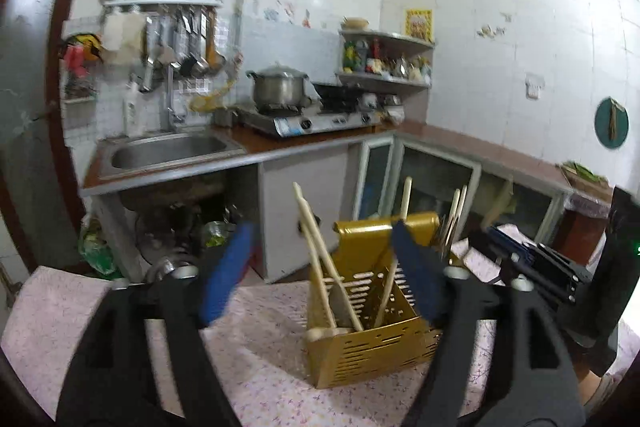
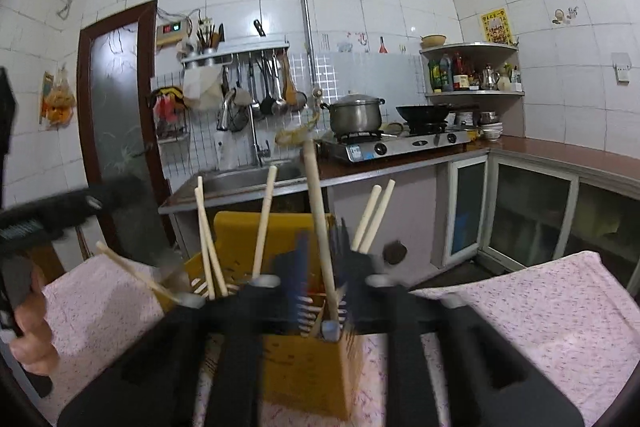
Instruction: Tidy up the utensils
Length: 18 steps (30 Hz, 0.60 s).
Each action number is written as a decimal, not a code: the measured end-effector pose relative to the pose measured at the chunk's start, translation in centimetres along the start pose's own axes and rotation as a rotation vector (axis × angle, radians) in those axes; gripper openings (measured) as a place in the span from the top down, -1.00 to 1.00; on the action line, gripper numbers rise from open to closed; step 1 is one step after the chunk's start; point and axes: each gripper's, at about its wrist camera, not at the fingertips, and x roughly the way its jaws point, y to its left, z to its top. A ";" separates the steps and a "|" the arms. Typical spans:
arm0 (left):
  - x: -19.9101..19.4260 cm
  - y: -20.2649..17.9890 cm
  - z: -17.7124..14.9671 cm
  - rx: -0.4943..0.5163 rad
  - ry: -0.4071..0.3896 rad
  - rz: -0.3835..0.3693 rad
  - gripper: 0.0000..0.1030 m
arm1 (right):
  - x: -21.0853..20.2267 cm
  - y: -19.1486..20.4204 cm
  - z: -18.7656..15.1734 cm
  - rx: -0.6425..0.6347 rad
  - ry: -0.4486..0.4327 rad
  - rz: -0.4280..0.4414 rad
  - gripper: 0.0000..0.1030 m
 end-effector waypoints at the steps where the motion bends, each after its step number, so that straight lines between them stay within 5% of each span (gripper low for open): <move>1: -1.3 0.2 0.2 0.000 -0.013 0.005 -0.63 | -1.0 0.1 0.2 0.007 -0.009 -0.014 -0.37; 5: -6.2 1.3 0.3 0.003 -0.031 0.035 -0.90 | -4.8 1.0 0.5 -0.006 0.011 -0.056 -0.40; 10: -13.5 2.5 -2.6 -0.011 -0.020 0.121 -0.90 | -12.2 2.9 -1.3 -0.064 0.048 -0.141 -0.82; 18: -22.0 -0.2 -9.4 -0.052 0.011 0.165 -0.90 | -22.1 6.0 -6.6 -0.056 0.097 -0.197 -0.92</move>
